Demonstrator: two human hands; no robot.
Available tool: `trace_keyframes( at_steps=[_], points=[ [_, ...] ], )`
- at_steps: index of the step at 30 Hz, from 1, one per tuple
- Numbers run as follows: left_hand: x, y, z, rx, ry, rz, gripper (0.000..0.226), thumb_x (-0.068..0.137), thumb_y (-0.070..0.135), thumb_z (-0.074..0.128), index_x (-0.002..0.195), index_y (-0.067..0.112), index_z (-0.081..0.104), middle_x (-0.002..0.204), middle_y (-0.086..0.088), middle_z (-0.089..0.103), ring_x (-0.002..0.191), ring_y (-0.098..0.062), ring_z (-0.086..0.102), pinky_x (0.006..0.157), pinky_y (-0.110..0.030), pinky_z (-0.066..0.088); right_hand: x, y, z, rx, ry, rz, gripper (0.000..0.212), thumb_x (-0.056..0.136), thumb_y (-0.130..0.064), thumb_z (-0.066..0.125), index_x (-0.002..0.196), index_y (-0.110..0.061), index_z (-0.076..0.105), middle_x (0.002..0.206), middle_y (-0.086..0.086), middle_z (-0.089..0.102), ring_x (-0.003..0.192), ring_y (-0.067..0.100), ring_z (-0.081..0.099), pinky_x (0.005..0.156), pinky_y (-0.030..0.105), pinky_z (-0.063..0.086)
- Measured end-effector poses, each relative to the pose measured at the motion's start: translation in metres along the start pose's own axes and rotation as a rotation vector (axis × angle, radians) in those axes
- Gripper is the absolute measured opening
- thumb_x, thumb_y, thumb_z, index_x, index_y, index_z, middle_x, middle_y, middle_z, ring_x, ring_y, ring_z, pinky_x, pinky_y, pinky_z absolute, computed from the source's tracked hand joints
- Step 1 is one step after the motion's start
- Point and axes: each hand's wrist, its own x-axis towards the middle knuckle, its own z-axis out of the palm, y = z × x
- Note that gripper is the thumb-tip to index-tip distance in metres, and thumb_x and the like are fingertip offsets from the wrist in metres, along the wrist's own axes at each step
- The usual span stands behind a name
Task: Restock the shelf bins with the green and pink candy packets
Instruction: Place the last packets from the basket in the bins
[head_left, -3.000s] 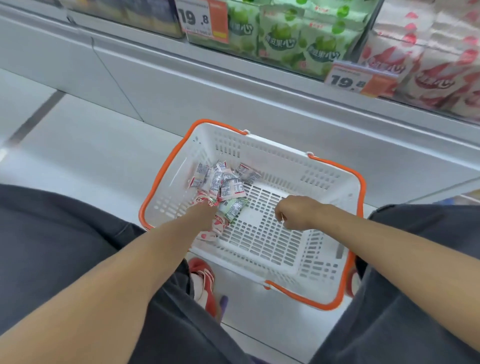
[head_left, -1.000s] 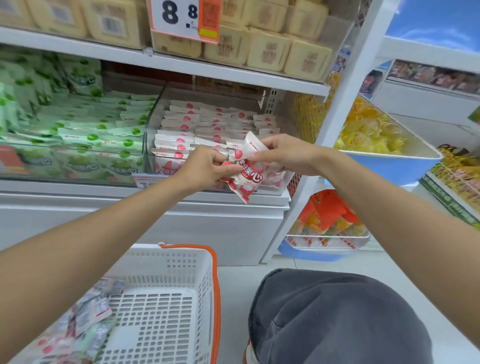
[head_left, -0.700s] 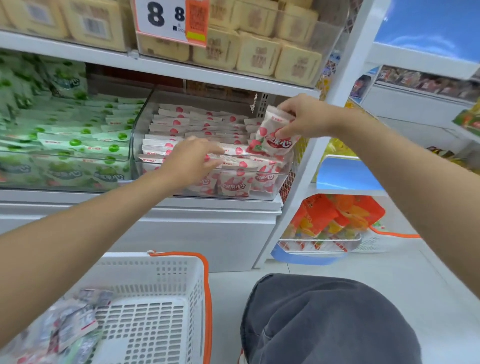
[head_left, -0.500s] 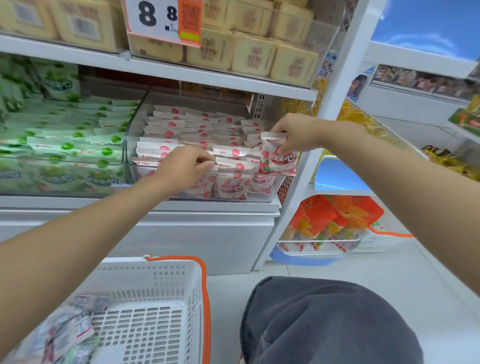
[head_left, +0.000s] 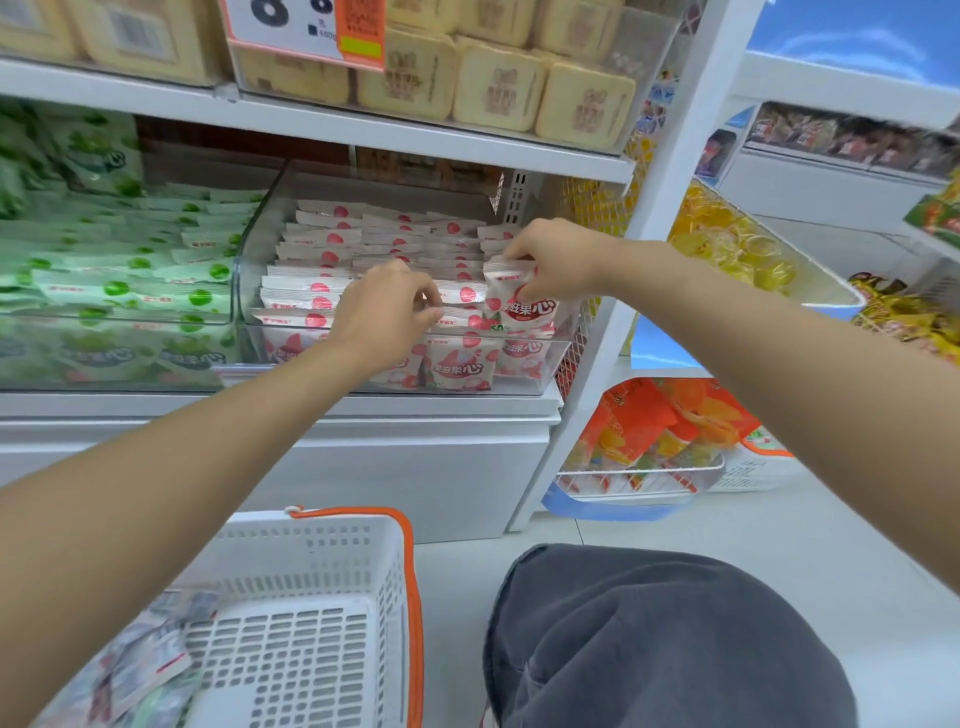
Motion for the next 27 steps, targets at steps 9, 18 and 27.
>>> trace_keyframes(
  at_steps=[9, 18, 27],
  points=[
    [0.005, 0.004, -0.001, -0.001, -0.007, -0.066, 0.013, 0.095, 0.023, 0.061, 0.086, 0.020, 0.070, 0.103, 0.001, 0.056, 0.086, -0.020, 0.058, 0.067, -0.031, 0.043, 0.003, 0.029, 0.010, 0.011, -0.082, 0.108, 0.023, 0.078, -0.017, 0.074, 0.080, -0.002, 0.056, 0.077, 0.009, 0.051, 0.067, 0.023, 0.045, 0.058, 0.034, 0.034],
    [0.006, 0.002, 0.002, -0.059, 0.010, -0.080, 0.013, 0.095, 0.021, 0.061, 0.084, 0.020, 0.069, 0.102, 0.002, 0.055, 0.088, -0.018, 0.058, 0.076, -0.035, 0.050, 0.015, 0.019, 0.038, -0.061, -0.191, 0.090, 0.028, 0.079, -0.013, 0.073, 0.067, -0.010, 0.047, 0.067, 0.005, 0.044, 0.060, 0.020, 0.036, 0.053, 0.031, 0.030],
    [0.008, -0.004, 0.003, -0.113, -0.015, -0.077, 0.013, 0.094, 0.023, 0.062, 0.082, 0.022, 0.068, 0.099, 0.001, 0.061, 0.086, -0.017, 0.058, 0.076, -0.034, 0.048, 0.023, 0.020, 0.034, 0.003, -0.305, 0.169, 0.032, 0.083, -0.016, 0.069, 0.061, -0.015, 0.045, 0.067, 0.001, 0.044, 0.059, 0.017, 0.037, 0.056, 0.028, 0.033]
  ],
)
